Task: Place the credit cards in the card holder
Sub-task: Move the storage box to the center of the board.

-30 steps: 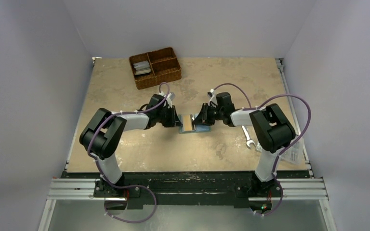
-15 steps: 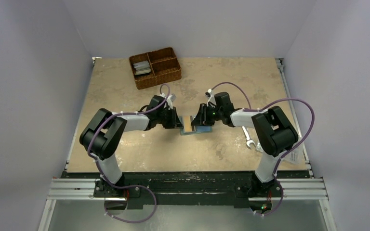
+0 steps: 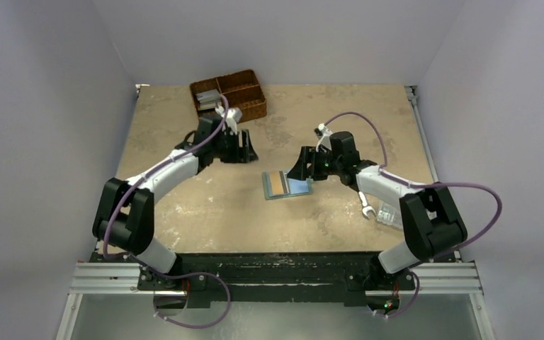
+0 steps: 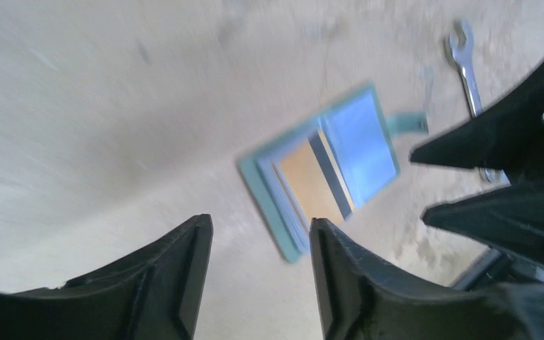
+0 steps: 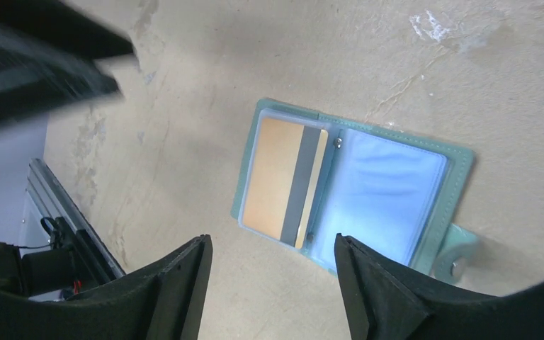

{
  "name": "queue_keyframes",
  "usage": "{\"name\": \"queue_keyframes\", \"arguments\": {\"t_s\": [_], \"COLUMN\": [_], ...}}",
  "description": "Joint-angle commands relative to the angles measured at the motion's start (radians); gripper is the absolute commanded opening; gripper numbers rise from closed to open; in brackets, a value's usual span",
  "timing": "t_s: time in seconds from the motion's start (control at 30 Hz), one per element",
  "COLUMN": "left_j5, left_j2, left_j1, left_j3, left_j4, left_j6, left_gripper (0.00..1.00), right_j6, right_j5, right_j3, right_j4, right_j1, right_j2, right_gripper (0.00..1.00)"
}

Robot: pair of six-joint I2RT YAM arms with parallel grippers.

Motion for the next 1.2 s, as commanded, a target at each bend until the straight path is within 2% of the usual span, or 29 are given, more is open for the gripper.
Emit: {"name": "queue_keyframes", "arguments": {"t_s": [0.0, 0.07, 0.2, 0.27, 0.3, 0.37, 0.47, 0.53, 0.67, 0.77, 0.9, 1.17], "left_j5": [-0.181, -0.292, -0.495, -0.622, -0.641, -0.627, -0.531, -0.455, -0.345, -0.342, -0.310, -0.282], "left_j2": [-0.040, 0.007, 0.223, 0.306, 0.338, 0.406, 0.526, 0.607, 0.760, 0.807, 0.842, 0.911], "left_j1": [0.051, 0.053, 0.056, 0.062, 0.073, 0.100, 0.148, 0.189, 0.270, 0.299, 0.302, 0.302], "left_j3": [0.255, 0.382, 0.693, 0.811, 0.834, 0.887, 1.024, 1.120, 1.315, 1.337, 1.321, 1.388], "left_j4": [-0.202, -0.283, -0.455, -0.473, -0.452, -0.434, -0.481, -0.507, -0.532, -0.487, -0.450, -0.420], "left_j6": [0.298, 0.431, 0.677, 0.771, 0.822, 0.897, 0.944, 0.929, 0.800, 0.765, 0.854, 0.991], "left_gripper": [0.73, 0.79, 0.81, 0.82, 0.82, 0.83, 0.81, 0.81, 0.75, 0.70, 0.70, 0.70], "right_j6": [-0.067, -0.067, -0.078, -0.088, -0.091, -0.092, -0.103, -0.112, -0.124, -0.116, -0.109, -0.125], "right_j5": [0.037, 0.025, 0.003, -0.003, -0.006, -0.007, 0.008, 0.034, 0.061, 0.059, 0.060, 0.079], "right_j3": [-0.046, -0.060, -0.077, -0.074, -0.072, -0.064, -0.046, -0.029, 0.011, 0.024, 0.030, 0.063], "right_j4": [-0.063, -0.069, -0.115, -0.140, -0.151, -0.173, -0.211, -0.234, -0.270, -0.271, -0.270, -0.310], "right_j1": [-0.005, -0.005, -0.005, -0.005, -0.005, -0.005, -0.005, -0.006, -0.006, -0.007, -0.007, -0.006], "right_j2": [-0.082, -0.101, -0.127, -0.133, -0.135, -0.139, -0.138, -0.130, -0.086, -0.051, -0.024, 0.009], "right_gripper": [0.72, 0.72, 0.72, 0.72, 0.72, 0.72, 0.72, 0.72, 0.72, 0.72, 0.72, 0.71]}}
